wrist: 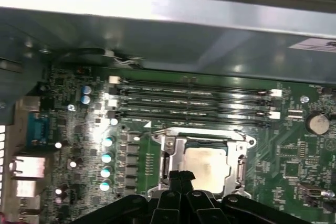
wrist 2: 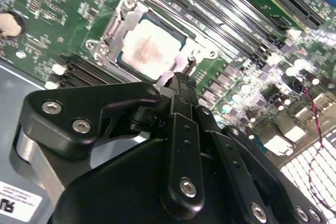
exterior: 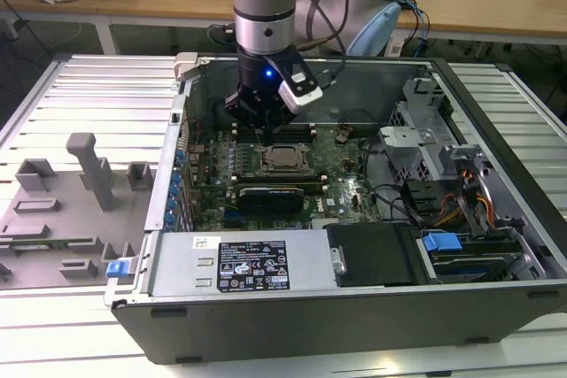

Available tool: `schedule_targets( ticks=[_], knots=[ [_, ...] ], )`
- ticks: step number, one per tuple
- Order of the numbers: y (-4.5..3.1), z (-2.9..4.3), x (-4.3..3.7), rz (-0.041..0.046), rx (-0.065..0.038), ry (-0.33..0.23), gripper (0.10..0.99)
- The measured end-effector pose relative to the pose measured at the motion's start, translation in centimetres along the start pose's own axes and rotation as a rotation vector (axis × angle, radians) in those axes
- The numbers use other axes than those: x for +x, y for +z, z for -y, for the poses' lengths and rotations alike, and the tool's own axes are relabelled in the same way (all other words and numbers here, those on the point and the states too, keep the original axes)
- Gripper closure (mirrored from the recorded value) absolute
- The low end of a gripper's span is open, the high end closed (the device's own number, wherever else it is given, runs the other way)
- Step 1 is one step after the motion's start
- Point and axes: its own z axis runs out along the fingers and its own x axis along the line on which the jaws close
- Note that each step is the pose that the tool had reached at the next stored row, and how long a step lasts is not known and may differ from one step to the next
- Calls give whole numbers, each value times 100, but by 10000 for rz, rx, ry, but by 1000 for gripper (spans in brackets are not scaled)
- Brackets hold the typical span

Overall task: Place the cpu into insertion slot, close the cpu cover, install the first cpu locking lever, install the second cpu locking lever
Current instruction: 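Install the first cpu locking lever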

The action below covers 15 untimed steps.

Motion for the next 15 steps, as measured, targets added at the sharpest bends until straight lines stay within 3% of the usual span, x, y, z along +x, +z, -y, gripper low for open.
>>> schedule_targets(
  ticks=[5, 15],
  knots=[
    [-9, -2, 37, -3, 2, -1, 980],
    [-145, -4, 30, 1, -2, 1, 980]
  ],
)
